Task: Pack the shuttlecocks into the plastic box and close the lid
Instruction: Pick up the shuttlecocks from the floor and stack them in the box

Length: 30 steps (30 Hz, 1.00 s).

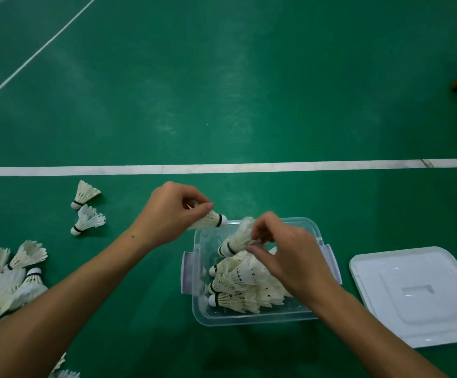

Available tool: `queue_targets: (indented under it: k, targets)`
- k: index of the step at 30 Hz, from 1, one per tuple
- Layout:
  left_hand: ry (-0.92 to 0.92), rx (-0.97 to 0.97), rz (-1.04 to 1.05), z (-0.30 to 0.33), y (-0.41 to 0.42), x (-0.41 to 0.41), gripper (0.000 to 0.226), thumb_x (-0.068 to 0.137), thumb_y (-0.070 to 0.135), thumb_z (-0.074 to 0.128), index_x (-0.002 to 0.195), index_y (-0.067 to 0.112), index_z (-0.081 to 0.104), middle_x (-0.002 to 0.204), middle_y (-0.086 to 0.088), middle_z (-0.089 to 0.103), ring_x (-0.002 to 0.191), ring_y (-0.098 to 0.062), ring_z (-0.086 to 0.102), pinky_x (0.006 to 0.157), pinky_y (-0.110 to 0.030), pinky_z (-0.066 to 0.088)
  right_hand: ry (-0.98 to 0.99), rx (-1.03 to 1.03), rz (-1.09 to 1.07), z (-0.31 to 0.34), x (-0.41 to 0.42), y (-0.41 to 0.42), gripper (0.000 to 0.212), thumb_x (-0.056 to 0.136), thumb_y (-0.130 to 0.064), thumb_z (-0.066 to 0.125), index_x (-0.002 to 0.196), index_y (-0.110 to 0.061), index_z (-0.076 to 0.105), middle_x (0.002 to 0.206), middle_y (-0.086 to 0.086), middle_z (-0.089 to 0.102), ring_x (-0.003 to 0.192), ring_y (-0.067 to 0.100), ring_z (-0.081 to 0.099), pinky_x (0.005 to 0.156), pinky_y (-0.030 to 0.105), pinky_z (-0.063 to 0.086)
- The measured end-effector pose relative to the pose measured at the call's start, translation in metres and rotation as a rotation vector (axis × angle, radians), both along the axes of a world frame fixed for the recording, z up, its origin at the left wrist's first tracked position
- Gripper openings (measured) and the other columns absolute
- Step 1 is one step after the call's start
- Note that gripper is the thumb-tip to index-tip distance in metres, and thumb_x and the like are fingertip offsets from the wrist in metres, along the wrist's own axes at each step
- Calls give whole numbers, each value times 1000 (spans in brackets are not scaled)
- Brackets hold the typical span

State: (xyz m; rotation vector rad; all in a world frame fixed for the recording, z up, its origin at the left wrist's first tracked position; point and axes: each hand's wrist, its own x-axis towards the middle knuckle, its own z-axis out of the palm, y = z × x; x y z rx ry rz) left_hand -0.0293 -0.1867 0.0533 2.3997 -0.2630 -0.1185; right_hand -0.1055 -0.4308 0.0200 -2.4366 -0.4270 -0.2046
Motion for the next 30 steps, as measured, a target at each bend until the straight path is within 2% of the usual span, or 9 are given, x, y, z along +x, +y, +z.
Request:
queue_targets:
  k: [2, 4, 7, 9, 13, 16, 19, 25, 30]
  targets:
    - [-34, -13, 31, 0, 12, -3, 4, 91, 25, 79, 93, 27, 82, 74, 14, 72, 60, -4, 62, 57, -23, 48, 58, 58, -152, -8, -5, -11, 36, 86, -26, 86, 94, -33, 52, 85, -20, 69, 77, -2, 69, 69, 17, 59]
    - [-58, 4, 37, -4, 19, -10, 17, 90, 23, 79, 106, 28, 77, 80, 9, 72, 70, -15, 66, 68, -39, 57, 100, 43, -235, -18, -8, -17, 36, 86, -24, 87, 91, -32, 53, 82, -21, 66, 78, -4, 68, 68, 23, 60]
    - [-66, 25, 55, -10, 24, -23, 40, 88, 27, 82, 122, 33, 61, 82, 14, 70, 79, -13, 66, 76, -41, 55, 101, 8, -244, -31, -6, -14, 36, 86, -20, 86, 88, -30, 51, 76, -18, 64, 72, -1, 67, 62, 26, 57]
    - [-134, 80, 47, -11, 24, -28, 37, 84, 32, 86, 113, 32, 63, 79, 24, 66, 80, -10, 65, 76, -42, 55, 98, -39, -214, -38, -1, -7, 38, 87, -20, 85, 88, -31, 49, 75, -16, 65, 69, 3, 66, 60, 24, 55]
    - [-276, 146, -64, -11, 22, -33, 14, 83, 40, 84, 94, 33, 78, 79, 29, 61, 86, -14, 59, 78, -45, 53, 131, -137, -142, -55, 10, 6, 34, 90, -22, 80, 90, -29, 47, 76, -10, 67, 69, 12, 66, 64, 36, 58]
    - [-245, 182, -137, -17, 22, -34, 9, 87, 44, 78, 91, 37, 77, 105, 16, 64, 101, -16, 53, 88, -41, 51, 173, -166, -102, -67, 17, 14, 35, 92, -21, 77, 90, -30, 43, 76, -8, 65, 69, 16, 66, 63, 40, 58]
    - [-96, 59, -211, -21, 18, -35, 5, 89, 38, 77, 87, 36, 72, 129, 11, 54, 116, -7, 57, 100, -32, 46, 238, -179, -76, -74, 20, 16, 36, 93, -18, 76, 90, -29, 42, 75, -7, 62, 68, 16, 62, 64, 38, 58]
    - [-90, -72, -277, -22, 0, -33, 16, 84, 27, 83, 92, 32, 70, 119, 16, 69, 101, -4, 66, 79, -9, 44, 397, -51, -15, -54, 19, -3, 29, 93, -25, 77, 101, -33, 50, 105, -13, 71, 99, 6, 69, 89, 31, 61]
    - [-18, -129, -311, -17, -19, -24, 44, 81, 24, 88, 115, 28, 61, 117, 18, 69, 96, 0, 64, 72, -7, 42, 237, 150, -71, -11, 5, -22, 39, 86, -22, 86, 105, -33, 54, 116, -16, 70, 108, -1, 66, 92, 19, 57]
